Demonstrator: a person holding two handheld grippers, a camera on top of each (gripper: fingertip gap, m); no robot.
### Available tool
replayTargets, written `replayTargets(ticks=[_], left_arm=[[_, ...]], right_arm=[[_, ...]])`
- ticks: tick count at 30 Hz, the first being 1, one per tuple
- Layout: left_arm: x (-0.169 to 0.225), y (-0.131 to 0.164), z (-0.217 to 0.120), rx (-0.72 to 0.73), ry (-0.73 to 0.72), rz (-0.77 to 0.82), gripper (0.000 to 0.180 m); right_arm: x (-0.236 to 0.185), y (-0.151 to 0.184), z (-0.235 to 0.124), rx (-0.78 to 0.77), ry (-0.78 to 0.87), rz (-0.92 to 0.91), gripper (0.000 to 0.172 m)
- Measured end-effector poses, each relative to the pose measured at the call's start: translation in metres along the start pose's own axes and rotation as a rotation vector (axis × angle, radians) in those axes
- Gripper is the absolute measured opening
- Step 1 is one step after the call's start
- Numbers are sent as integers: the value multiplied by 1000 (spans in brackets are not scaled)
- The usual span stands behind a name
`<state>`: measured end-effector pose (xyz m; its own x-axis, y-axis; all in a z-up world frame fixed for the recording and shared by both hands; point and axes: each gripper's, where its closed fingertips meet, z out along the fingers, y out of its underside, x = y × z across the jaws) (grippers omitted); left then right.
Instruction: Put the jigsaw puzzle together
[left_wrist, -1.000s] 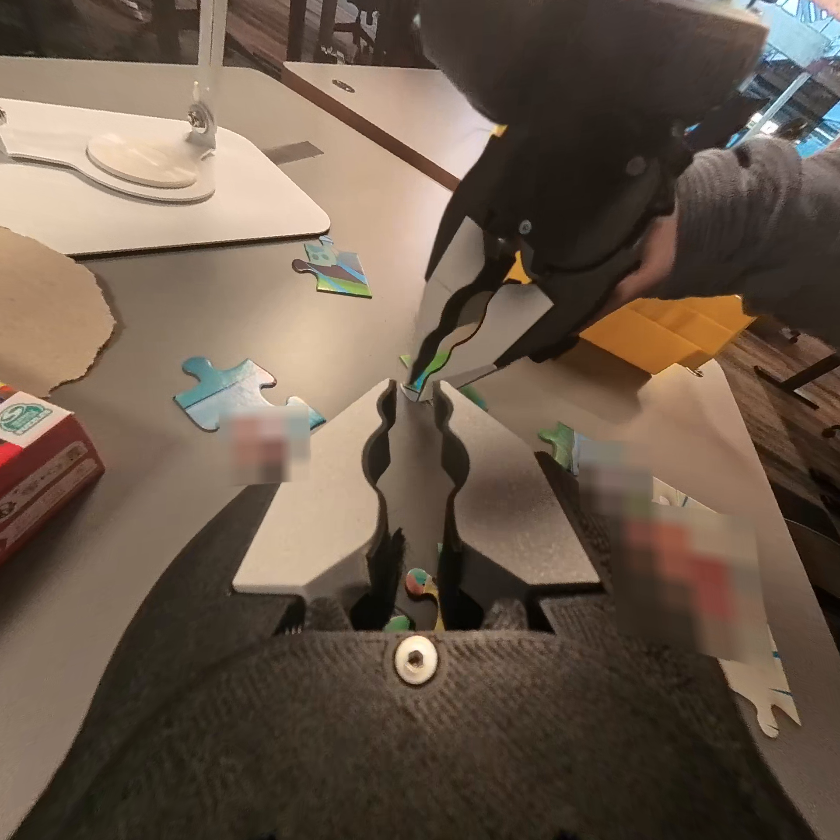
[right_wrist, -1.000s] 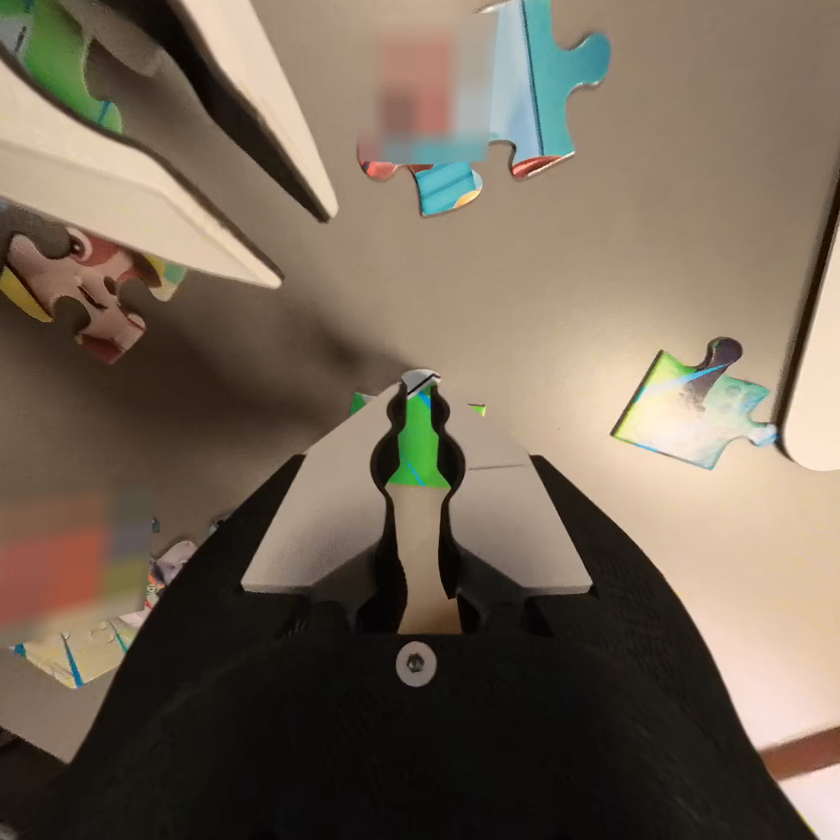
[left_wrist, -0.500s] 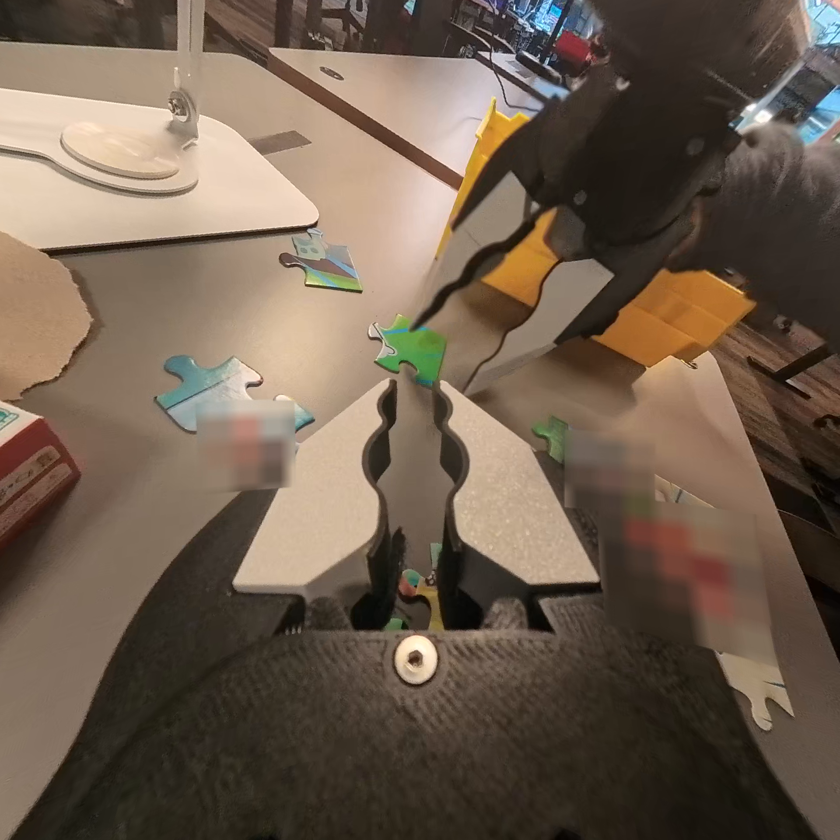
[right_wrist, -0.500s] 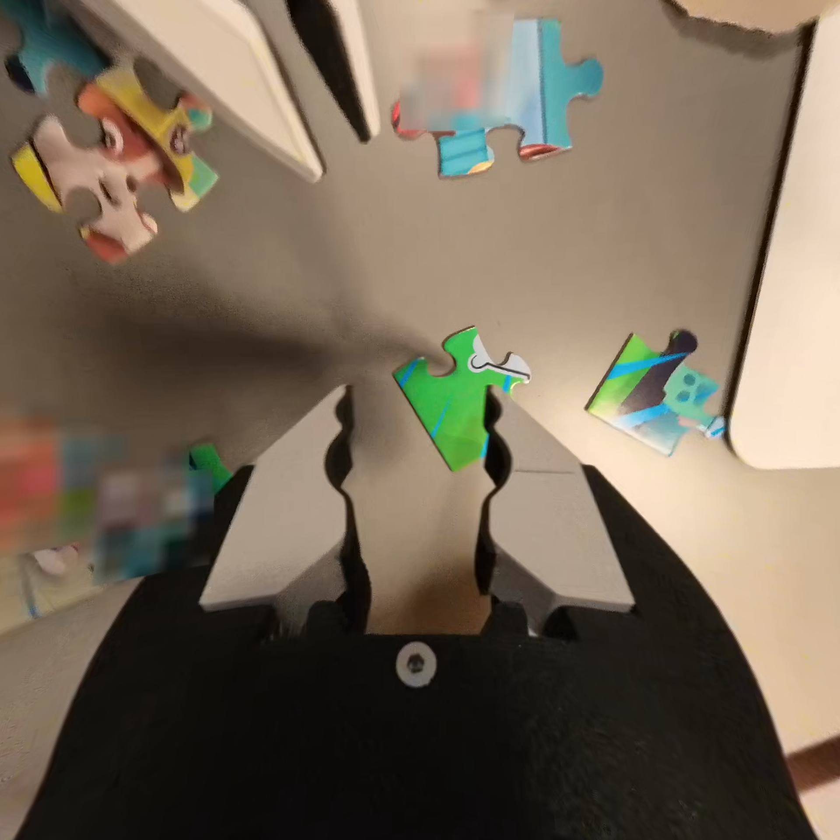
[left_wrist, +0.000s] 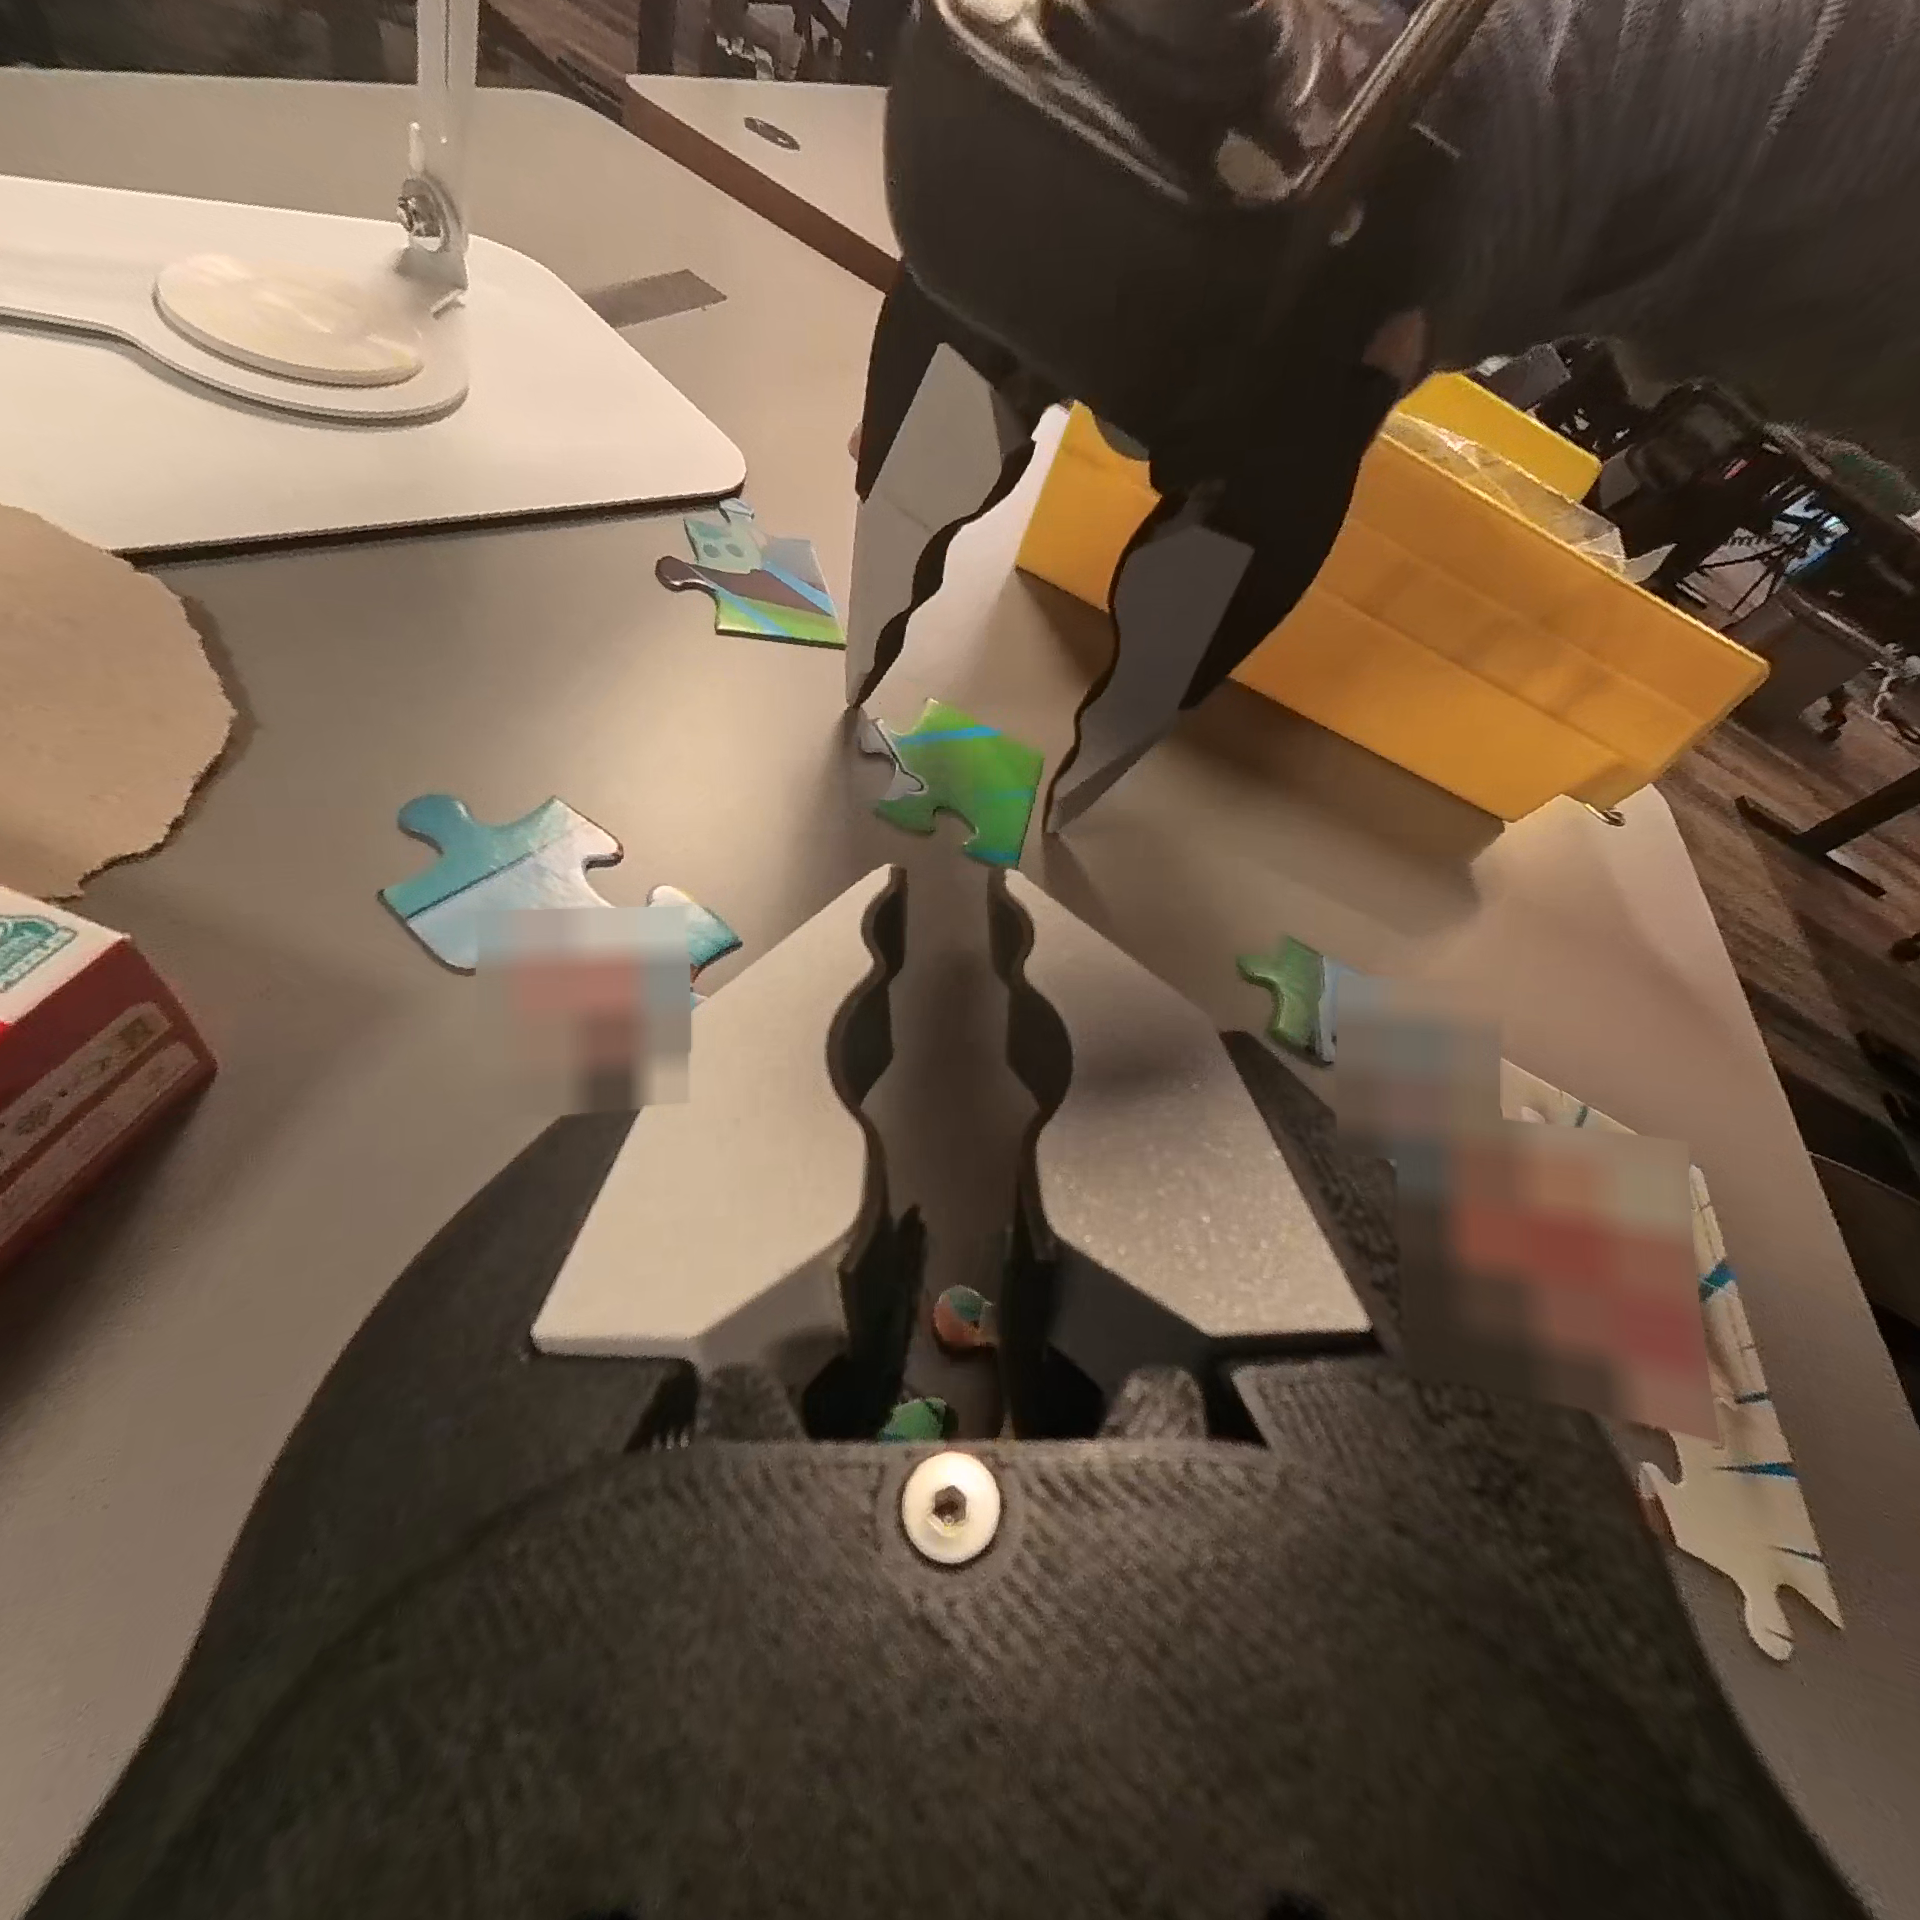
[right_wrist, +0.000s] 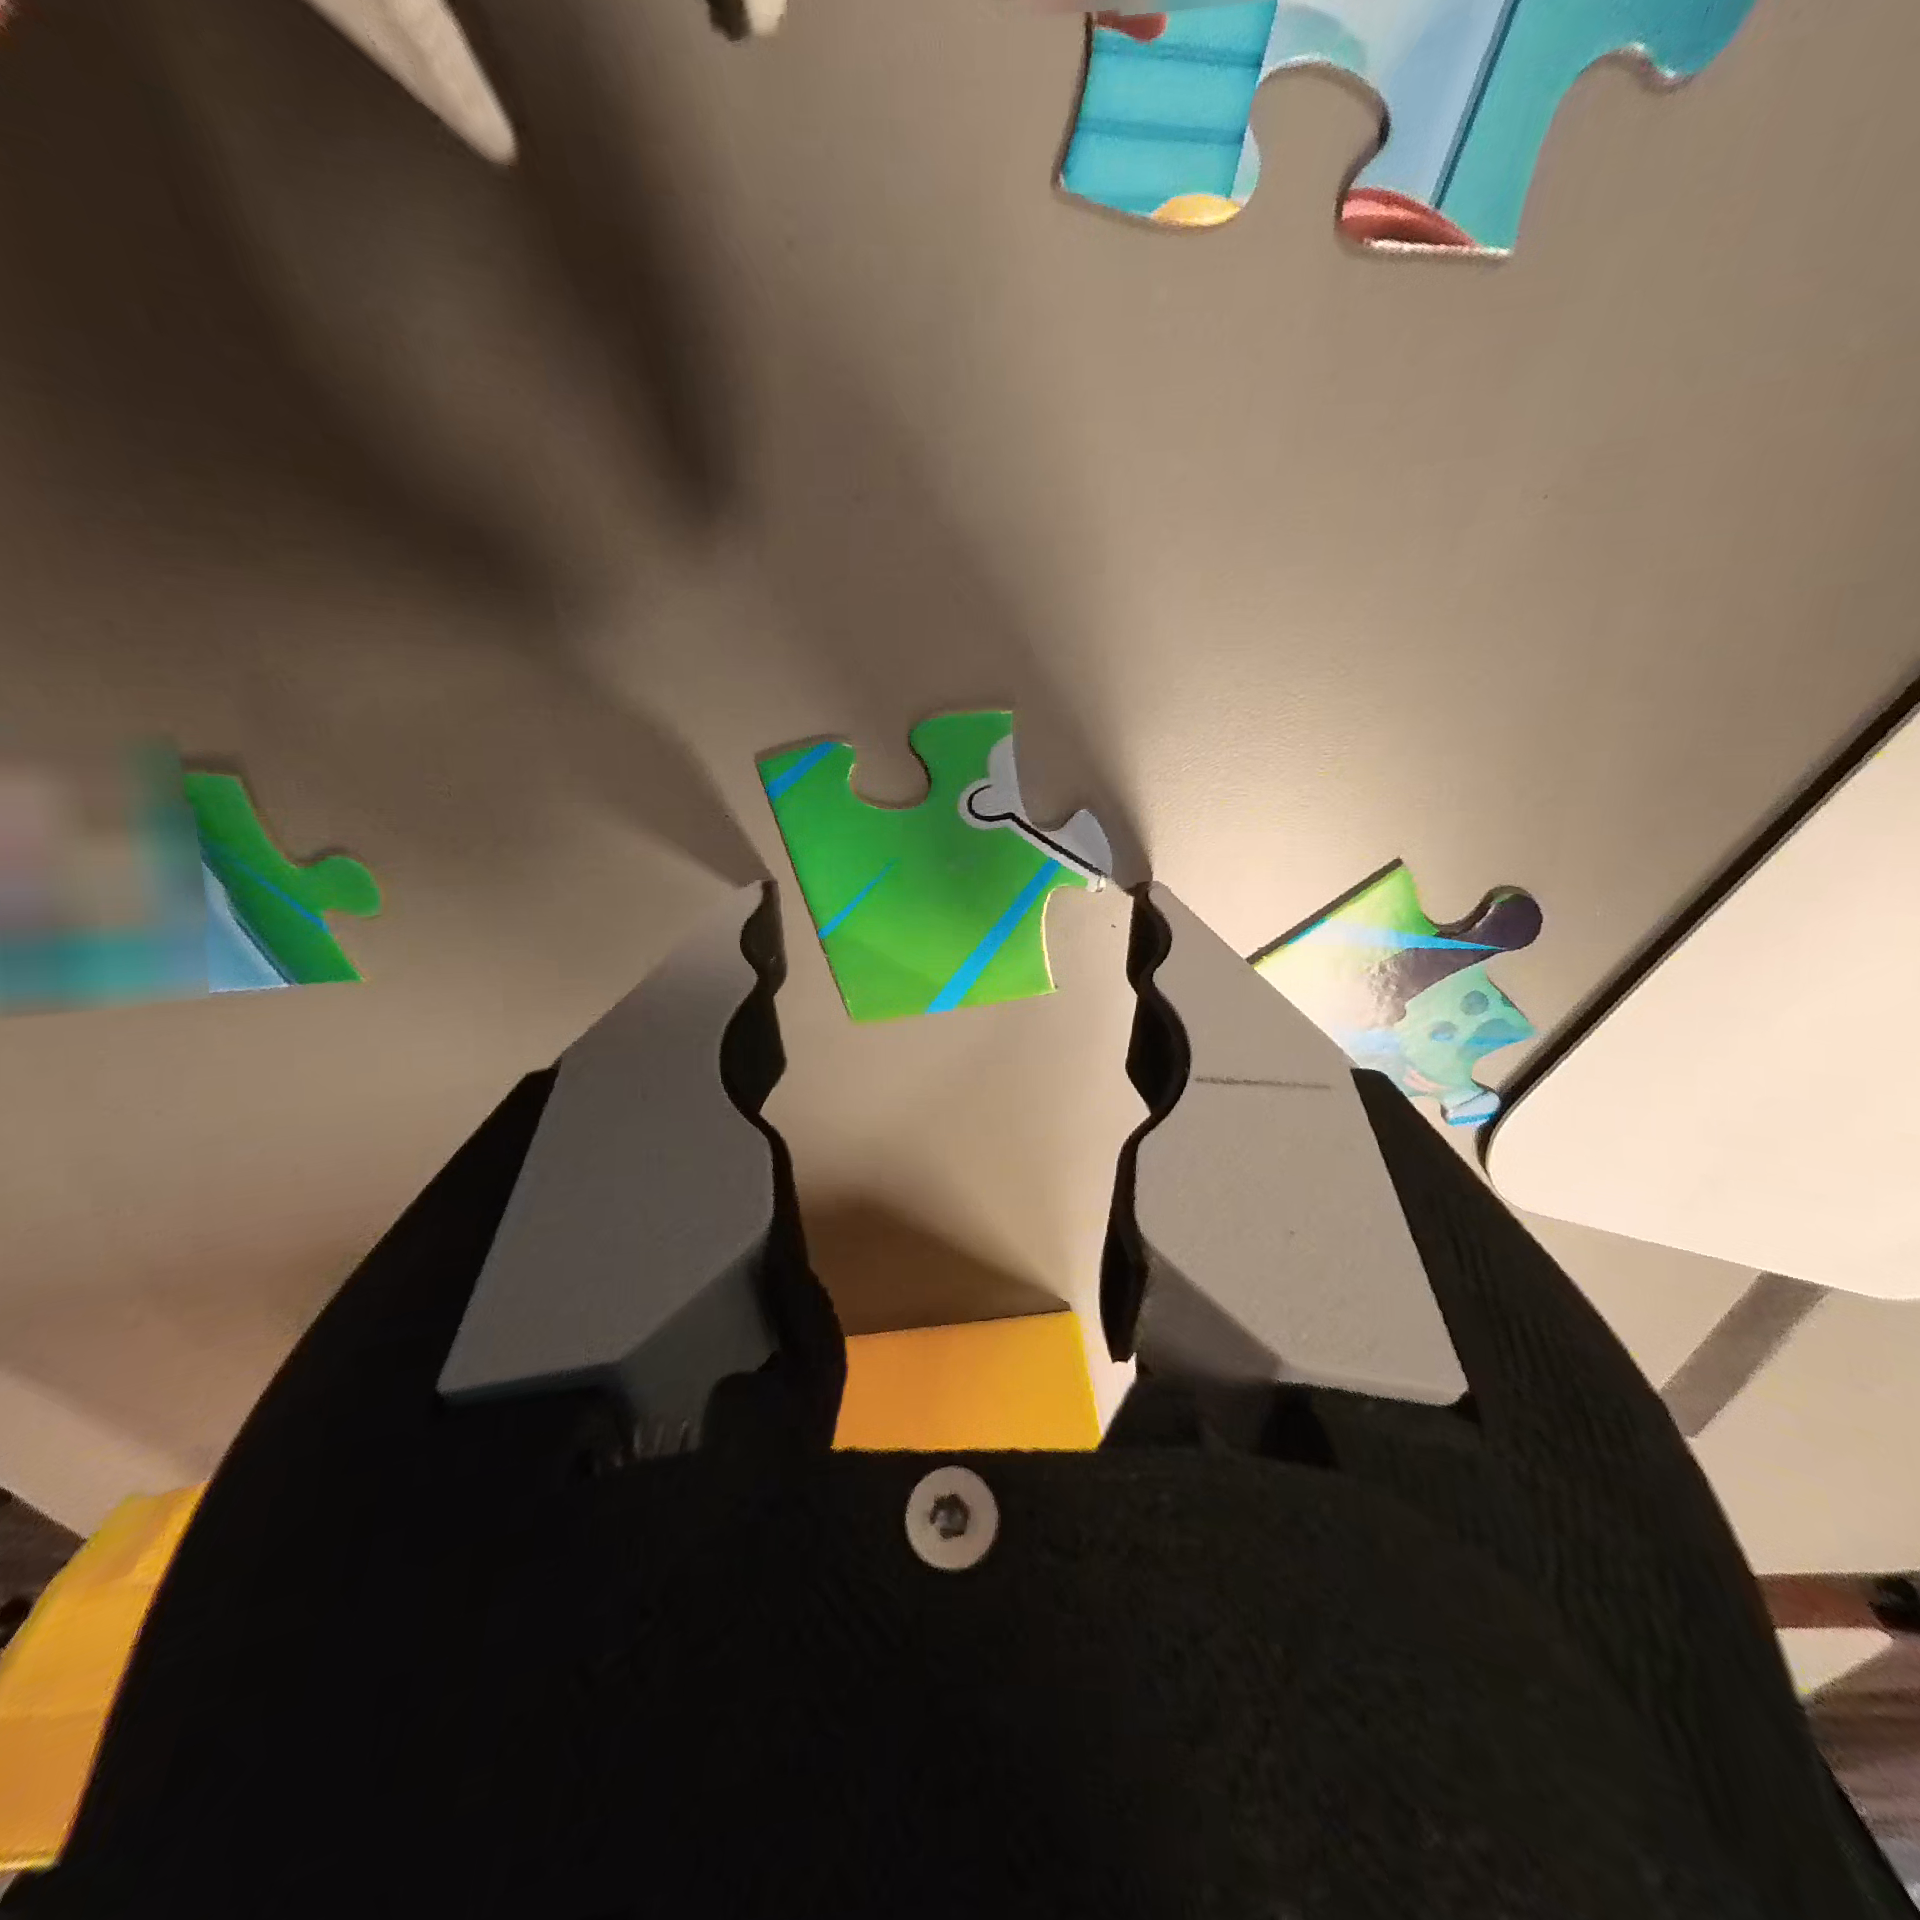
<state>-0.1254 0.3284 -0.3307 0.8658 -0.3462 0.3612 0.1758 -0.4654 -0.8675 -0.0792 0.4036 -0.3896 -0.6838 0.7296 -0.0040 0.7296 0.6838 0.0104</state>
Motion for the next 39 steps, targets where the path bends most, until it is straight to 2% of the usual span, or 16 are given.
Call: replayTargets(ticks=[2,6,8,14,16,18,21,23,27,30,39], left_arm=[[1,1,2,-7,3,4,15],[5,5,5,-30,11,19,15],[7,6,7,-37,16,29,14],[12,8,11,-56,26,49,15],[14,9,13,-59,29,53,15],[15,9,14,-62,31,55,15],[17,10,14,-67,32,61,14],[17,10,14,-66,33,62,14],[14,9,12,-62,29,55,15],[12,8,10,-55,28,47,15],[13,10,14,-71,32,57,15]], right_arm=[[1,0,0,5,0,9,64],[-8,-1,-2,26,17,3,44],[-10,-2,-3,53,84,-15,39],[-24,-3,-4,151,230,-36,6],[-19,-2,-5,162,272,-23,16],[-16,-4,-8,179,216,28,47],[-8,-16,-15,240,87,108,63],[-4,-21,-13,221,29,100,71],[-1,-14,-2,67,-11,14,69],[-2,-11,-1,12,-17,-26,68],[-5,-9,-1,22,9,-38,56]])
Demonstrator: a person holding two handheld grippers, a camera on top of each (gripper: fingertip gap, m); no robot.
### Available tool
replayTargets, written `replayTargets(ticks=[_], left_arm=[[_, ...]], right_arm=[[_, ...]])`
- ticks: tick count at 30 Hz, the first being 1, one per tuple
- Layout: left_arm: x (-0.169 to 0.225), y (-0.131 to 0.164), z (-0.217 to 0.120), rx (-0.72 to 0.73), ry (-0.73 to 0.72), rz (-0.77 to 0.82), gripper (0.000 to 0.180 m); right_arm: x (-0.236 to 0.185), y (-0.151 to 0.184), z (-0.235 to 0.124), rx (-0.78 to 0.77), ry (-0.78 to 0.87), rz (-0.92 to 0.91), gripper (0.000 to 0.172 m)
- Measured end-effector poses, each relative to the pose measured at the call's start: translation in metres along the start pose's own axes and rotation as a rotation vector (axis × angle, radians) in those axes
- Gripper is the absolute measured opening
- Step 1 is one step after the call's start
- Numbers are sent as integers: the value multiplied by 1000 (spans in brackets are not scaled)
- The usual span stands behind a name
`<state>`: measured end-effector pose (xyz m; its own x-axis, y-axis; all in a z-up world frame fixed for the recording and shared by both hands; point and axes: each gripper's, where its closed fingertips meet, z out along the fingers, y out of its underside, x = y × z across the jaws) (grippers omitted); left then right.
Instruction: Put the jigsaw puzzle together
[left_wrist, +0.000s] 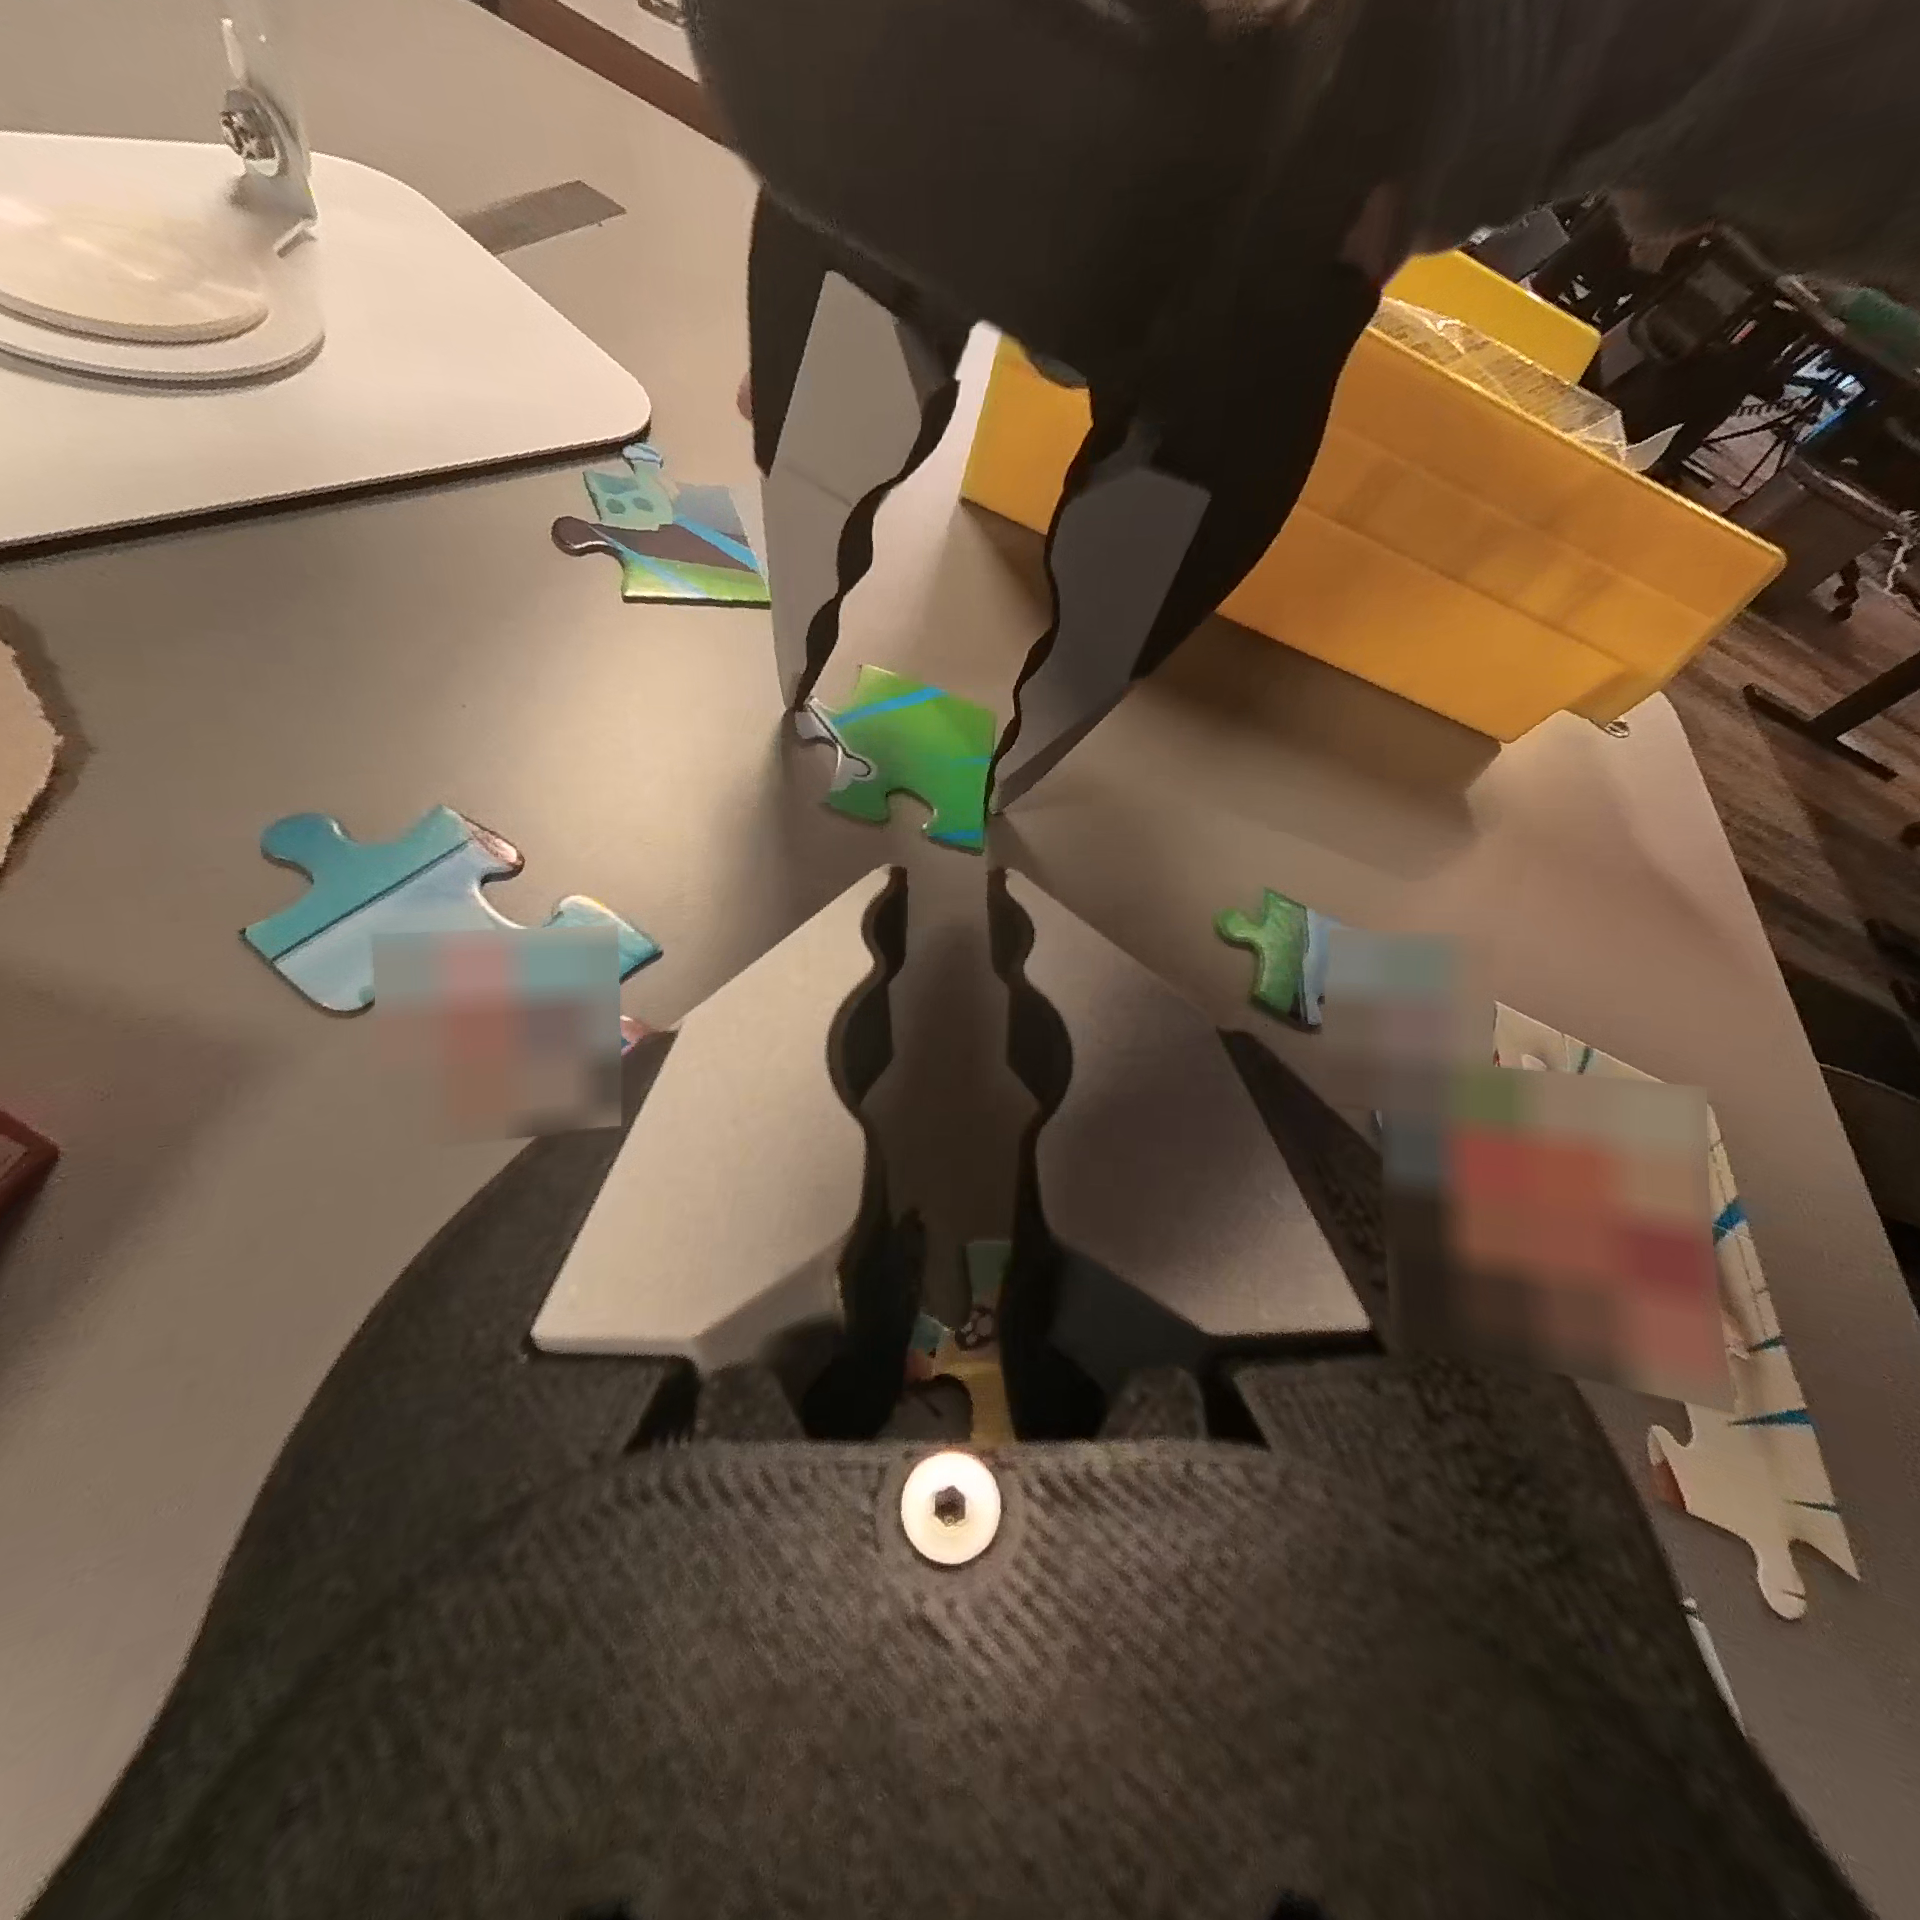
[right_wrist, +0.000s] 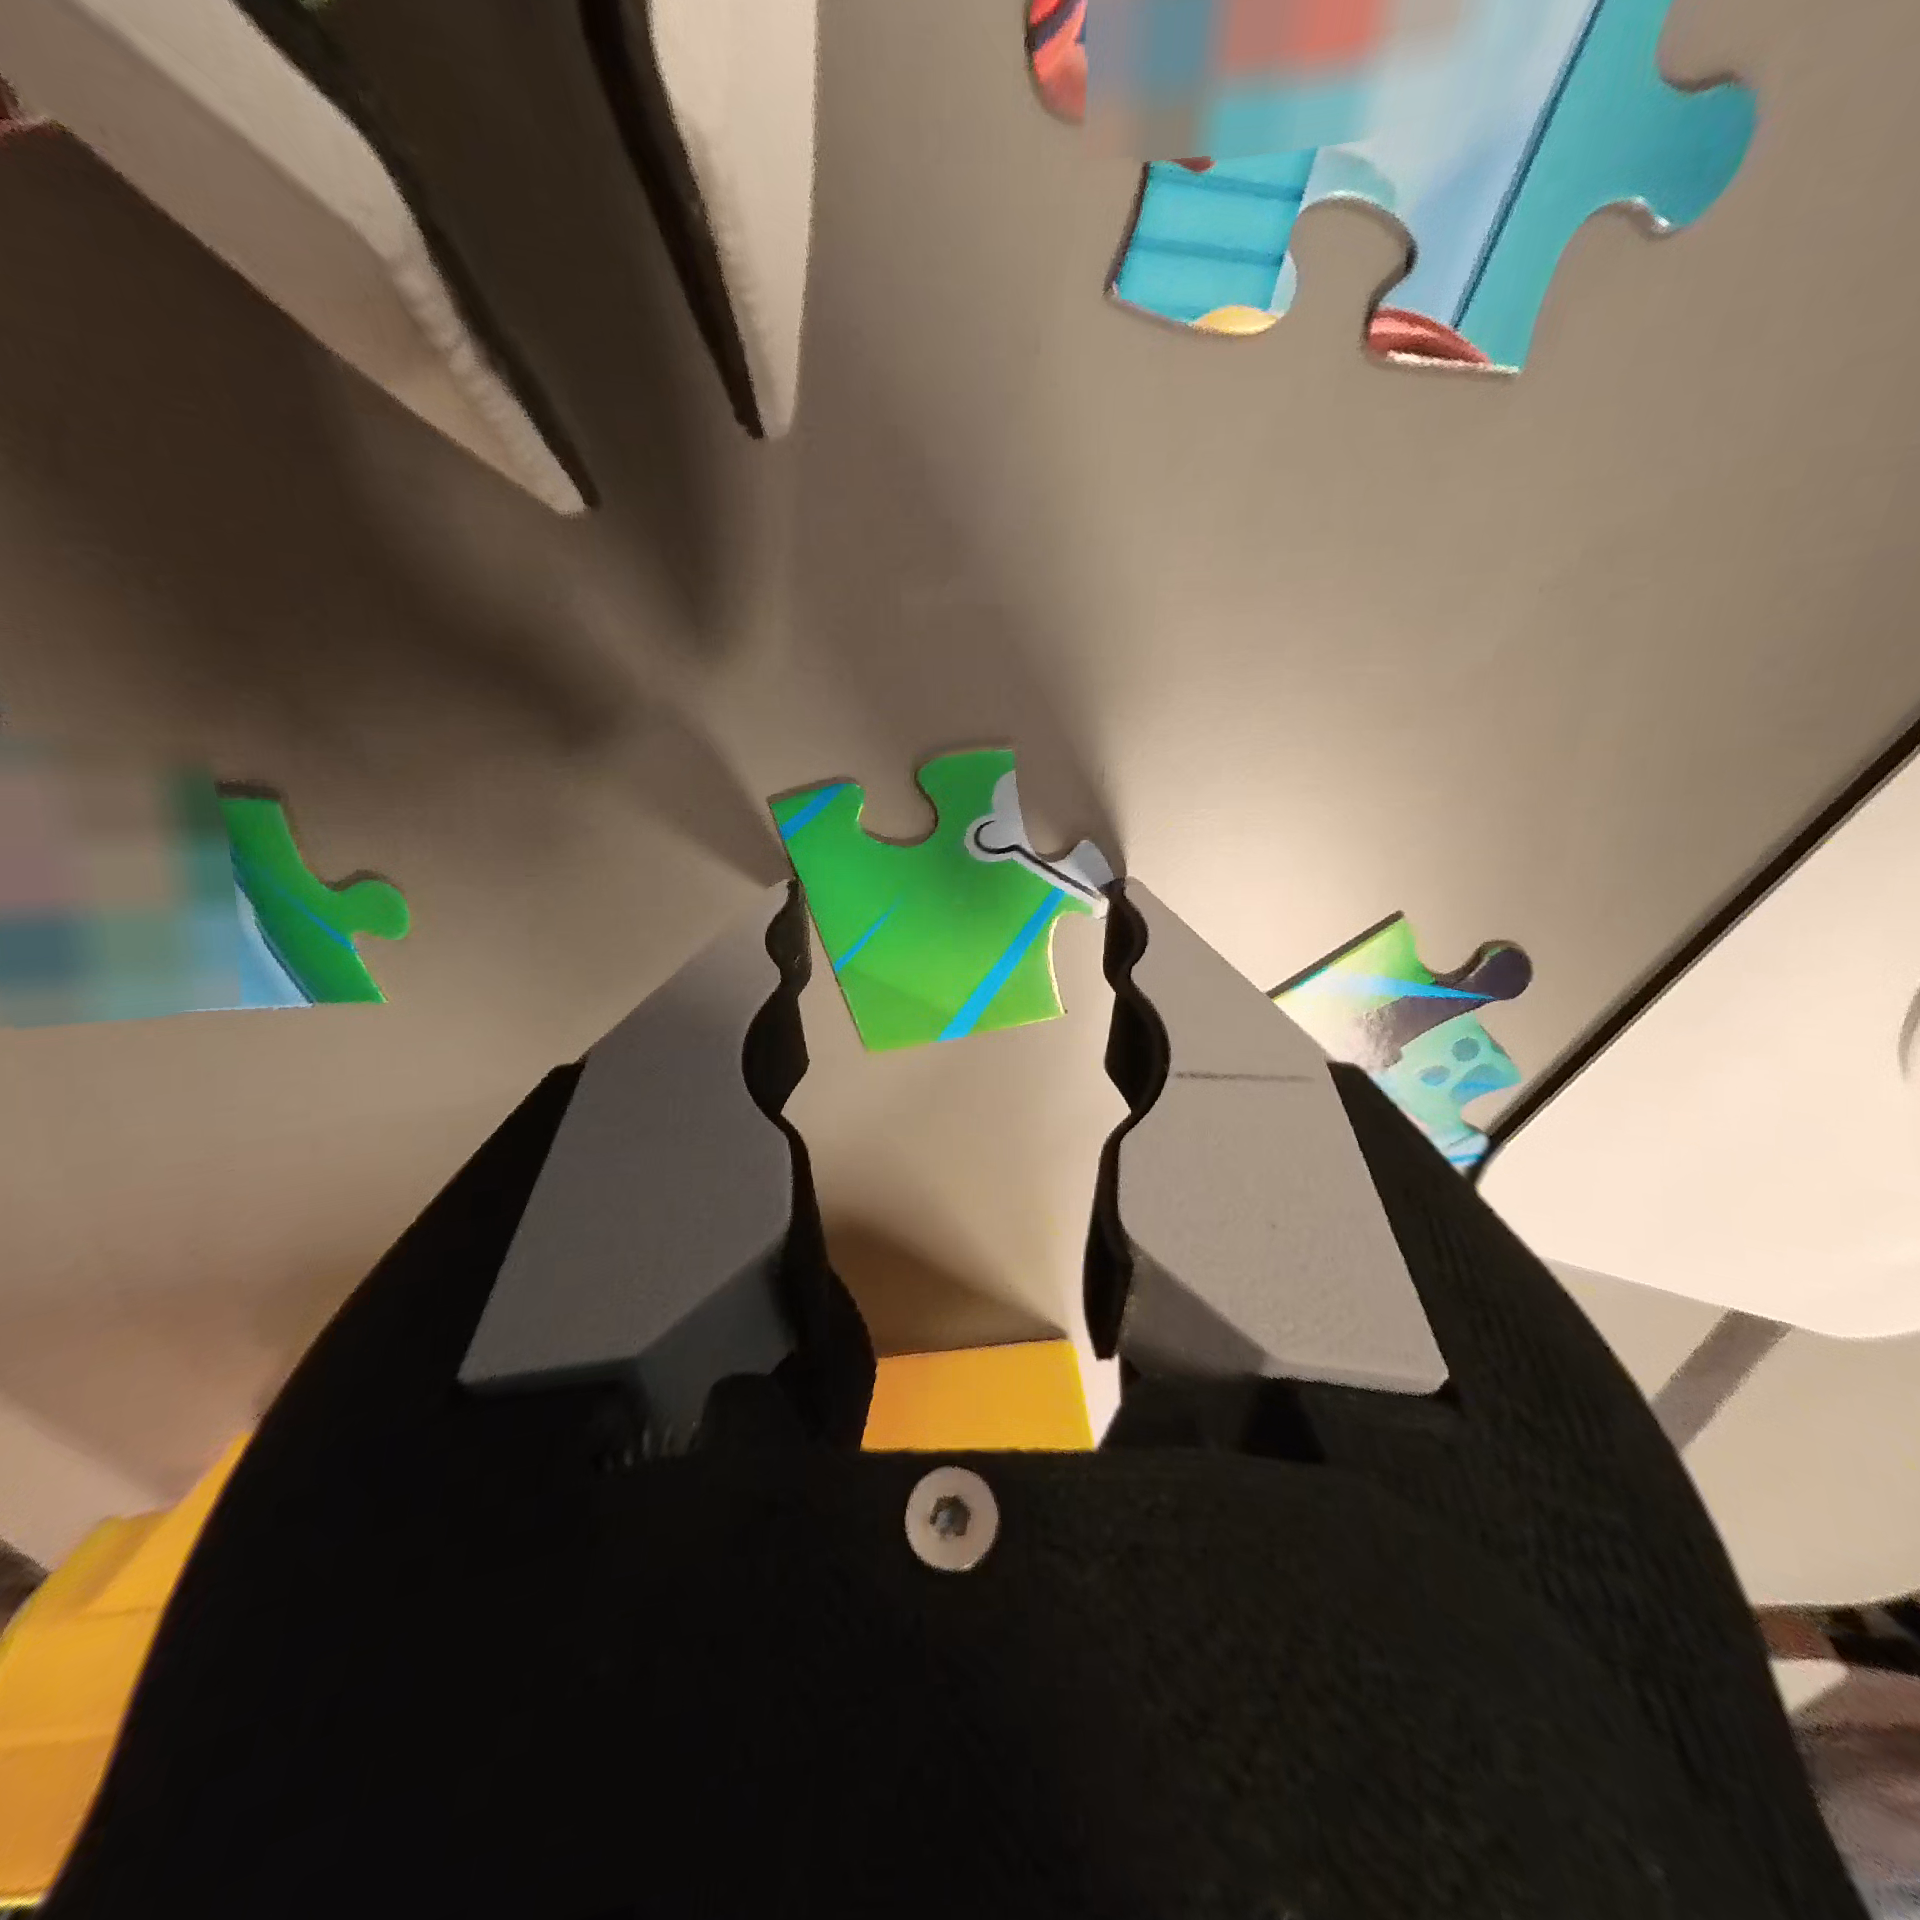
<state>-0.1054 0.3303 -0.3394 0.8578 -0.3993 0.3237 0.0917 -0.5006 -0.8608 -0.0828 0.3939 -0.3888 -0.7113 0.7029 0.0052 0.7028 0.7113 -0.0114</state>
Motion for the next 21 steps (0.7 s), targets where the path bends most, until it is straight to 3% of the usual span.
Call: replayTargets(ticks=[2,6,8,11,15,19,21], left_arm=[[1,0,0,-2,0,3,15],[1,1,1,-6,0,5,14],[2,1,2,-7,2,6,14],[3,1,3,-13,3,12,14],[4,2,4,-20,3,22,14],[4,2,3,-19,5,19,15],[3,2,3,-16,4,15,15]], right_arm=[[0,0,-1,15,16,7,55],[-11,-3,-2,52,72,-45,20],[-13,-3,-3,69,120,-42,17],[-6,1,-4,101,145,55,39],[-3,7,-1,136,30,187,61],[-1,12,-1,103,-16,193,43],[-2,13,0,68,-2,168,43]])
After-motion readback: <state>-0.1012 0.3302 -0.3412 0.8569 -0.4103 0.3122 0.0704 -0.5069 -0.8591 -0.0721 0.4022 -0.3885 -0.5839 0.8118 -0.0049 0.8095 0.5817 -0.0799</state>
